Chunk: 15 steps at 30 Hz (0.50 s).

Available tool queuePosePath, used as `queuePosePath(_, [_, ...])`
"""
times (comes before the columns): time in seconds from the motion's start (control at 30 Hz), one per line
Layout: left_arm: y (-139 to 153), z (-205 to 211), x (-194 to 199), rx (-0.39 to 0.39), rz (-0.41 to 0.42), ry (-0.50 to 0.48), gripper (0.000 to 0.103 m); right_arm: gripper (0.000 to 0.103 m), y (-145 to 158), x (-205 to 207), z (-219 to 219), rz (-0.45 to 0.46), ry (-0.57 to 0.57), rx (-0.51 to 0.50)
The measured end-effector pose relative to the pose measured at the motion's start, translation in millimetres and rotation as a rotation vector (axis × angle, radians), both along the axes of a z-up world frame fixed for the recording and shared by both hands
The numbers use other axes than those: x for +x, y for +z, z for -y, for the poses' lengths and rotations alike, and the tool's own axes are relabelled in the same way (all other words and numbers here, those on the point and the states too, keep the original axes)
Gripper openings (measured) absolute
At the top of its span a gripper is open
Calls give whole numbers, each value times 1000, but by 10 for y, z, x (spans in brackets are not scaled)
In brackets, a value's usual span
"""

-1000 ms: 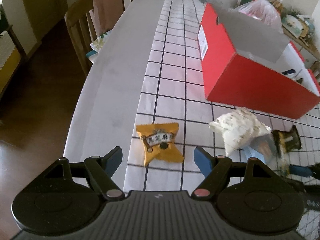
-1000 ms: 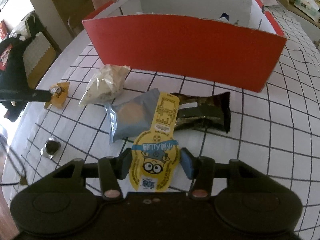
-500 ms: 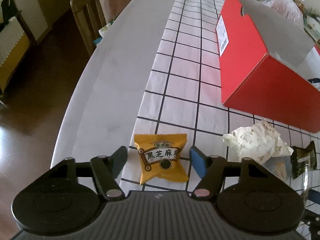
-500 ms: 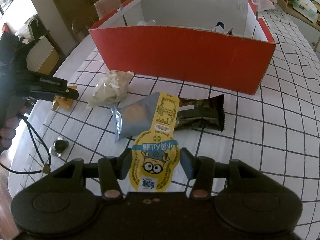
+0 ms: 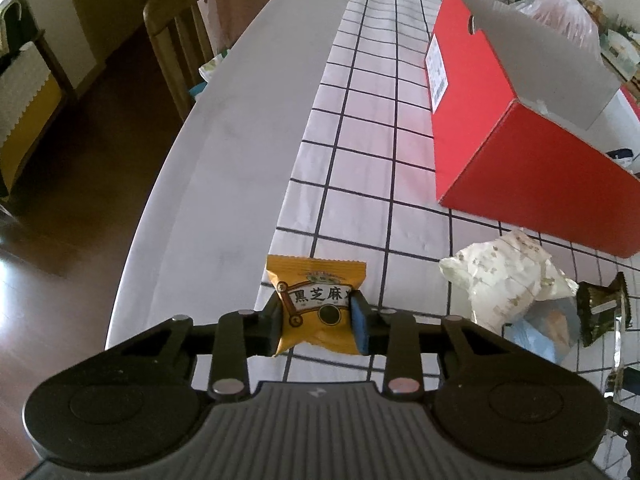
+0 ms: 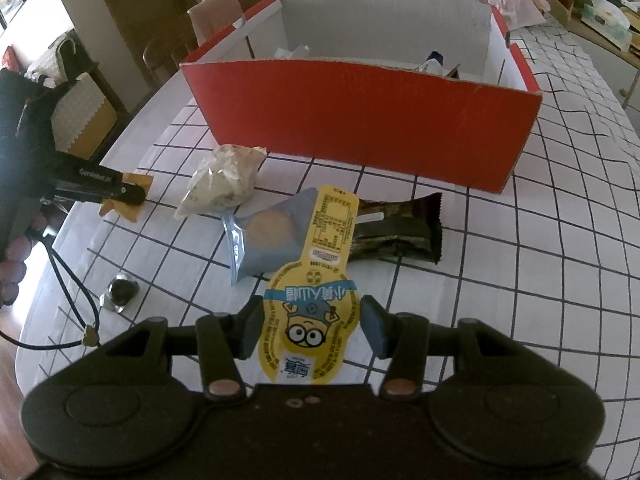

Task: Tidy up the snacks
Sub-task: 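Carry the sesame snack and Minion package over the red box with both grippers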

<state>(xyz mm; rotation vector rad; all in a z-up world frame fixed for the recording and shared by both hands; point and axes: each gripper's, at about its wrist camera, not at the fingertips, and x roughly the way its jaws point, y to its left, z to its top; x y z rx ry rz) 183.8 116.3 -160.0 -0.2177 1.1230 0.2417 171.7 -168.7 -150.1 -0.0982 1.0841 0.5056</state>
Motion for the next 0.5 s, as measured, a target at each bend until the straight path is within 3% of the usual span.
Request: queuePosePath(0.5, [499, 253, -339, -46, 85, -82, 33, 50, 340, -174, 95, 62, -19, 11])
